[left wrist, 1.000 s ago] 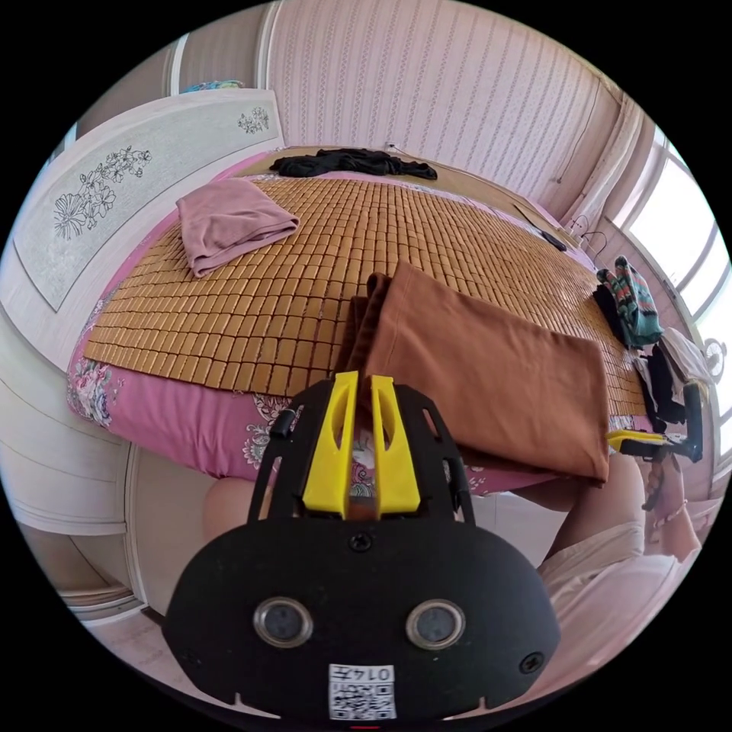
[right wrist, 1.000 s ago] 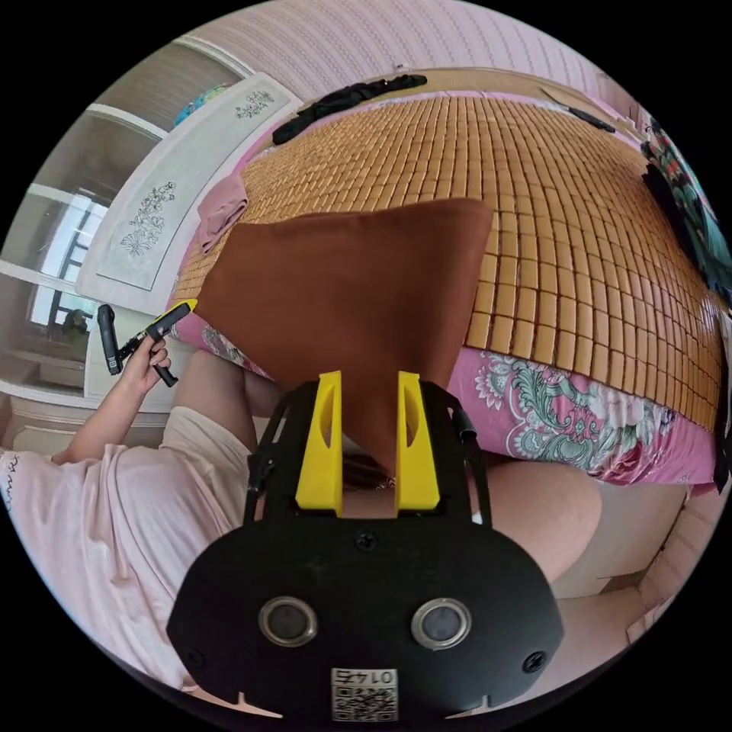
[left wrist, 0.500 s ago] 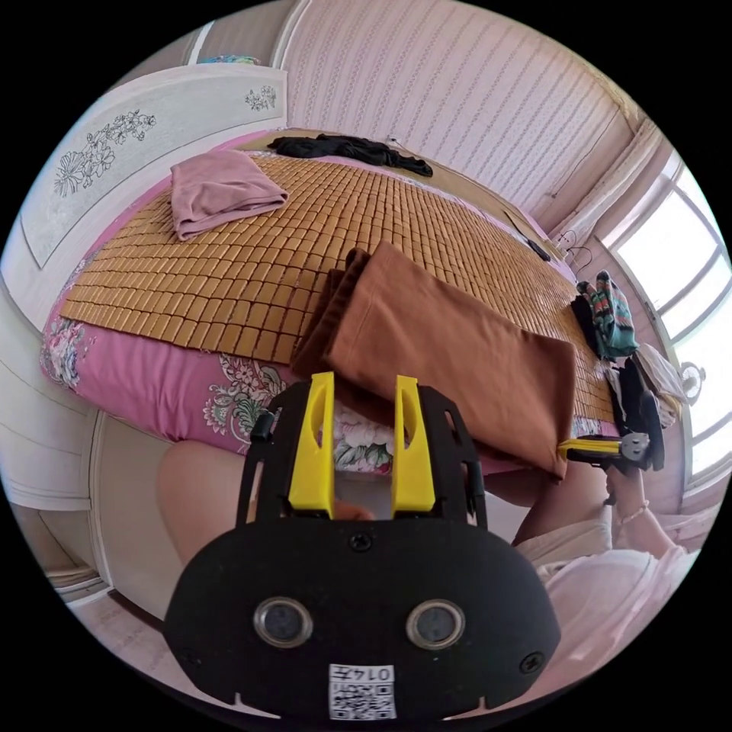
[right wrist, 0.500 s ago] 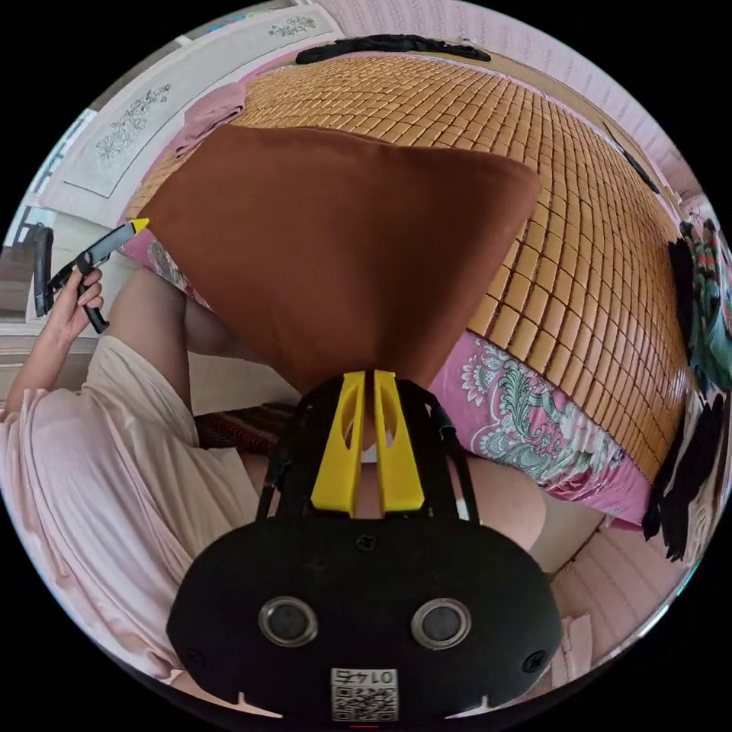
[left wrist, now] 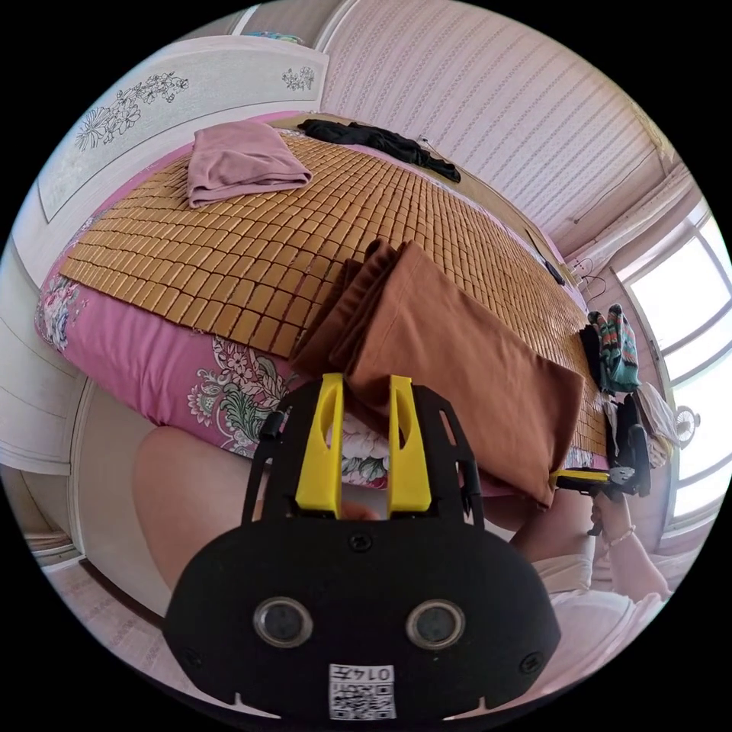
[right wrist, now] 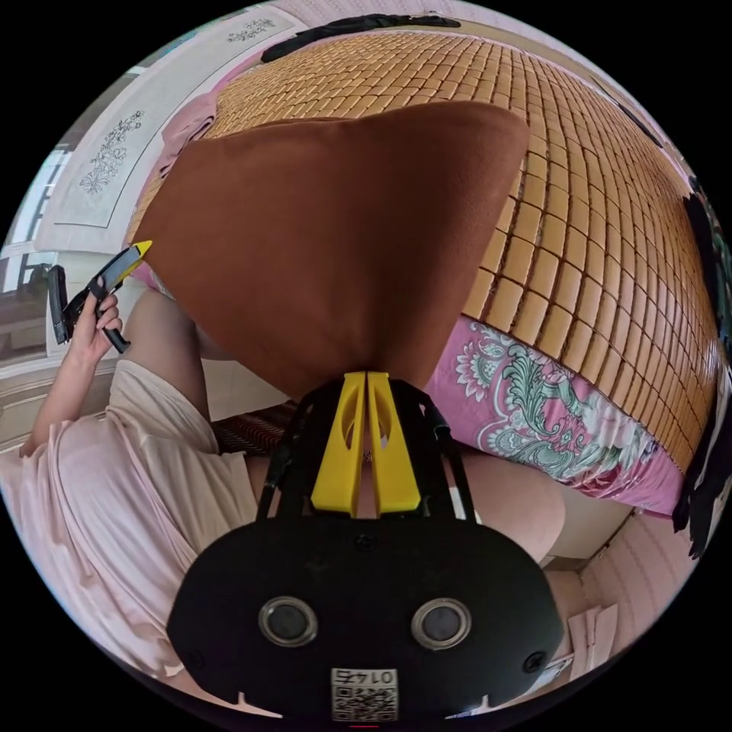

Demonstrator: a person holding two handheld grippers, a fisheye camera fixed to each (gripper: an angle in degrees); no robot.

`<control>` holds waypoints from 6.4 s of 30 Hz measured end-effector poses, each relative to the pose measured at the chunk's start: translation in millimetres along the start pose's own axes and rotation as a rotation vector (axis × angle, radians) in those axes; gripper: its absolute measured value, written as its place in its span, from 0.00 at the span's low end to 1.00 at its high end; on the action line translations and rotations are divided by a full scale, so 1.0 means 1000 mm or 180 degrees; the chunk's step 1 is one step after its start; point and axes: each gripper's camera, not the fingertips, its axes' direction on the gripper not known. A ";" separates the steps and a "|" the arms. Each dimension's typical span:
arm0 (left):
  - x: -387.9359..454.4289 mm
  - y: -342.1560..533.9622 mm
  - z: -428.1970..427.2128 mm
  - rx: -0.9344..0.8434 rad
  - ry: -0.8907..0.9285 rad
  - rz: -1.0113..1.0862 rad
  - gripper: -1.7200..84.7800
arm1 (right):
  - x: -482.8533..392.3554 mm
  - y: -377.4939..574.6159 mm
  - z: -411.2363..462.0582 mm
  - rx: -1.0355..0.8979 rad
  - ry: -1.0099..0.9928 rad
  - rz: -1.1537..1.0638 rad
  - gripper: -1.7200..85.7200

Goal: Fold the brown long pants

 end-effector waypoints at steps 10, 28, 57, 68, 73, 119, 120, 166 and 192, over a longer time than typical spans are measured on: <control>0.054 0.002 -0.070 0.0579 0.0369 0.0946 0.03 | -0.036 -0.005 -0.012 0.0092 0.0247 -0.0122 0.02; 0.014 0.040 -0.096 0.0714 -0.0530 0.0990 0.01 | -0.135 -0.046 -0.042 0.0147 0.1020 -0.0739 0.02; 0.227 0.091 0.137 -0.0613 -0.0260 0.3154 0.01 | -0.239 -0.311 -0.008 -0.0492 0.1221 -0.1662 0.01; 0.211 0.080 0.150 -0.0675 -0.0032 0.3001 0.01 | -0.218 -0.342 0.012 -0.1009 0.1240 -0.1464 0.01; 0.205 0.065 0.151 -0.0904 0.0102 0.2839 0.01 | -0.183 -0.305 -0.008 -0.0441 0.0972 -0.1493 0.01; 0.266 0.154 0.045 -0.0169 0.0355 0.3696 0.03 | 0.215 0.055 -0.016 0.1555 -0.2144 0.0837 0.26; 0.265 0.154 0.044 -0.0171 0.0355 0.3696 0.03 | 0.215 0.051 -0.014 0.1533 -0.2205 0.0834 0.26; 0.140 0.051 0.088 -0.0062 0.0128 0.2231 0.08 | 0.048 0.028 0.064 -0.0451 -0.0859 -0.0869 0.02; 0.102 -0.108 0.254 -0.1012 0.1206 0.1795 0.28 | 0.248 0.088 0.024 0.1507 -0.2602 0.0636 0.20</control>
